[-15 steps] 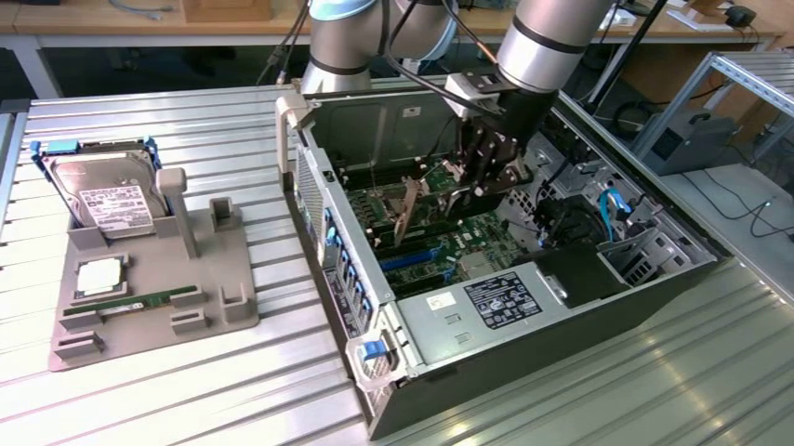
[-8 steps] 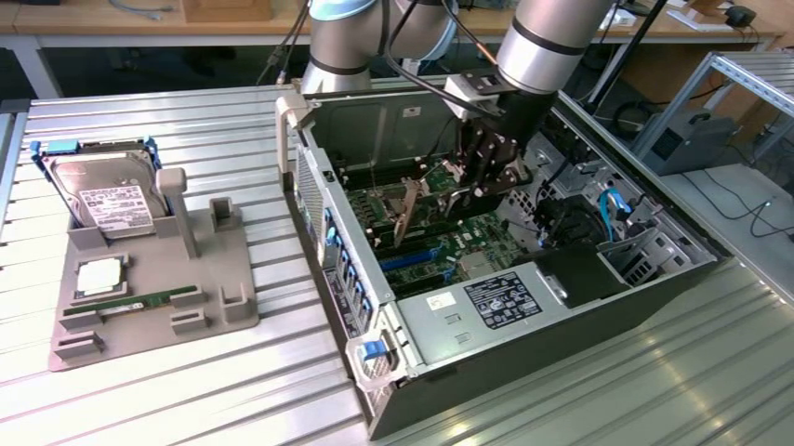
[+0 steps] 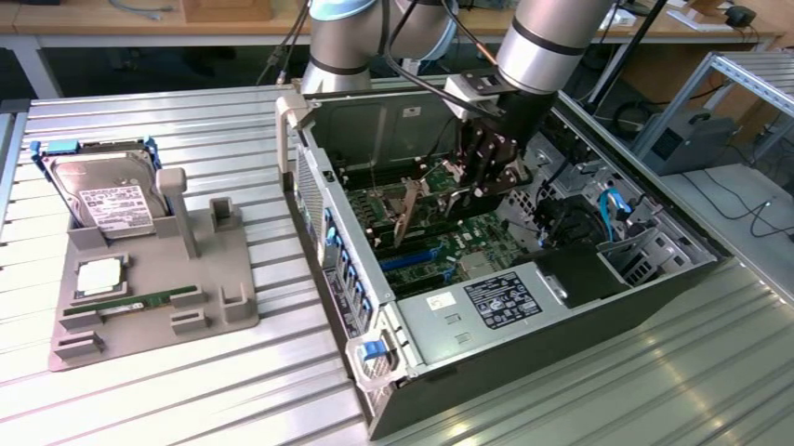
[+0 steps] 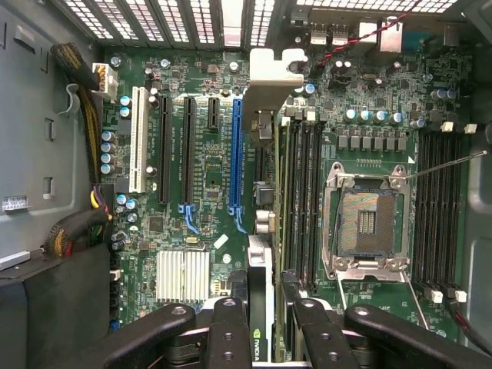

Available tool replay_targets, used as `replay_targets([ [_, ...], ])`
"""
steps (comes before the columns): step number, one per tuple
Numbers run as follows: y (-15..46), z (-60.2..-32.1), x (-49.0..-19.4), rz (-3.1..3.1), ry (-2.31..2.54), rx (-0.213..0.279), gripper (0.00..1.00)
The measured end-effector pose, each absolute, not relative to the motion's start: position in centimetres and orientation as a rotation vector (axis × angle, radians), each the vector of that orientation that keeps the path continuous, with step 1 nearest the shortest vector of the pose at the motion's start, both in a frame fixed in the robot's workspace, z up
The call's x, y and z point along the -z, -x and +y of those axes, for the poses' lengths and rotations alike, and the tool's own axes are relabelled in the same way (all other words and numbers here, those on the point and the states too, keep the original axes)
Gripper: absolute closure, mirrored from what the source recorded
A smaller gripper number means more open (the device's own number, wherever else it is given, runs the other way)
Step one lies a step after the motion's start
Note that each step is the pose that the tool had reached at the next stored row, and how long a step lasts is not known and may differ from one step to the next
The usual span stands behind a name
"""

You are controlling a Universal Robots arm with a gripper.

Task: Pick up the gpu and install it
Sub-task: 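Insert the gpu into the slot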

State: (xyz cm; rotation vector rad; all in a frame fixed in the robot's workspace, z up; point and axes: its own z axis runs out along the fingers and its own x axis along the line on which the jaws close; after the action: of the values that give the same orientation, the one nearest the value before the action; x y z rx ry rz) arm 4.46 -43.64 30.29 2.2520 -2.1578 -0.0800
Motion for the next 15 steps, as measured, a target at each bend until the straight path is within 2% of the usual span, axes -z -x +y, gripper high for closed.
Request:
replay_targets([
  [15, -3.96, -44.10, -30.27, -2.203, -2.209, 0.081, 0.73],
])
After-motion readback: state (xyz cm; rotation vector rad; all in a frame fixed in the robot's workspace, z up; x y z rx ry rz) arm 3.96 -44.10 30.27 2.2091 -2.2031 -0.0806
